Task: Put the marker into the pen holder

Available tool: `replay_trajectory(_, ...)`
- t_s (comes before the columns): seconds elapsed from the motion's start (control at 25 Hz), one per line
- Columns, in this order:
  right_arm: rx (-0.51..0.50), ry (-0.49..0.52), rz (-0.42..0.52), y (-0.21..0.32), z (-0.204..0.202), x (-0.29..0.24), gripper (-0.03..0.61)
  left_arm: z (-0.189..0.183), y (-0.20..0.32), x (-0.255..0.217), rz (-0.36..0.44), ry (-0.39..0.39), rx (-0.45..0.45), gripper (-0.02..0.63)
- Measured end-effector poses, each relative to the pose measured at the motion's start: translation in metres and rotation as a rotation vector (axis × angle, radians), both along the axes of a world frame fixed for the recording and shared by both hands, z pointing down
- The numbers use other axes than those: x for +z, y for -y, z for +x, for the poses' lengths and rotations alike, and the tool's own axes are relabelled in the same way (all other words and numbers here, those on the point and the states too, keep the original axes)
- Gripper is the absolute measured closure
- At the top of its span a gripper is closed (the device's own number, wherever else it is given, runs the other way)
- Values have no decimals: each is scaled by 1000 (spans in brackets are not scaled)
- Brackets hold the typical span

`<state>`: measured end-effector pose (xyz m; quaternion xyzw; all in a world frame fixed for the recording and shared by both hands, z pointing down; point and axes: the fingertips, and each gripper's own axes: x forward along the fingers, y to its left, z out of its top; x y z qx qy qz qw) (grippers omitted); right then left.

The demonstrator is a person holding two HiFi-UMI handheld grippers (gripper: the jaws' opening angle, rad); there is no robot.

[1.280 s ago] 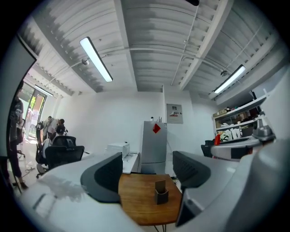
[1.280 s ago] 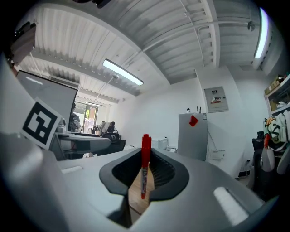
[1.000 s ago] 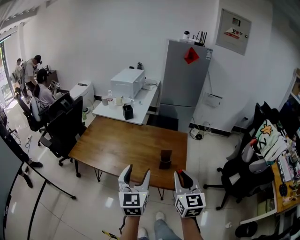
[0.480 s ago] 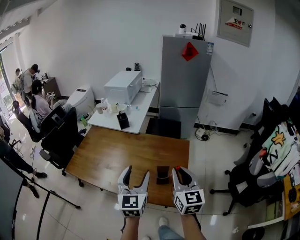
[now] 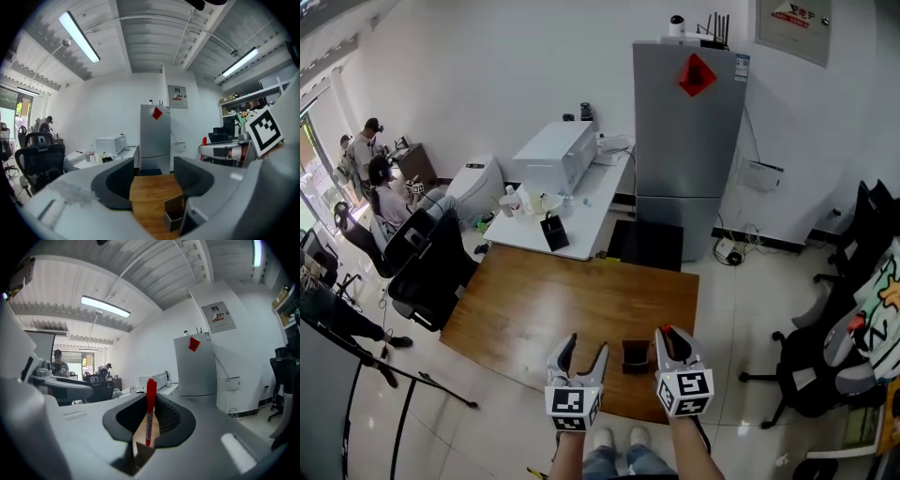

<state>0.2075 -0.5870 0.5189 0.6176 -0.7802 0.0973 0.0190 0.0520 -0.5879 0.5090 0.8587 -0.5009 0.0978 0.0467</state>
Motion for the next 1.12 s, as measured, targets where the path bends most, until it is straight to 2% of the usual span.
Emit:
replay_trajectory(0.24,1,2,-73,14,-4,59,523,9,16,43,-78,20,35,334)
replay_trajectory(0.4,-21,-8,-78,18,-17,88,523,9,21,72,-120,14,44,331)
replay_trajectory(0.6,-37,-48,-95,23,-31,127,523,5,25,109,-171,21,45,331)
replay_trajectory(0.72,-34,-110,-120,25,-37,152,523,4,26,127,-208,16,42,331)
replay_trajectory(1.12,-29,-154,-265,15,-42,230,522,1,25,168,-270,19,40,331)
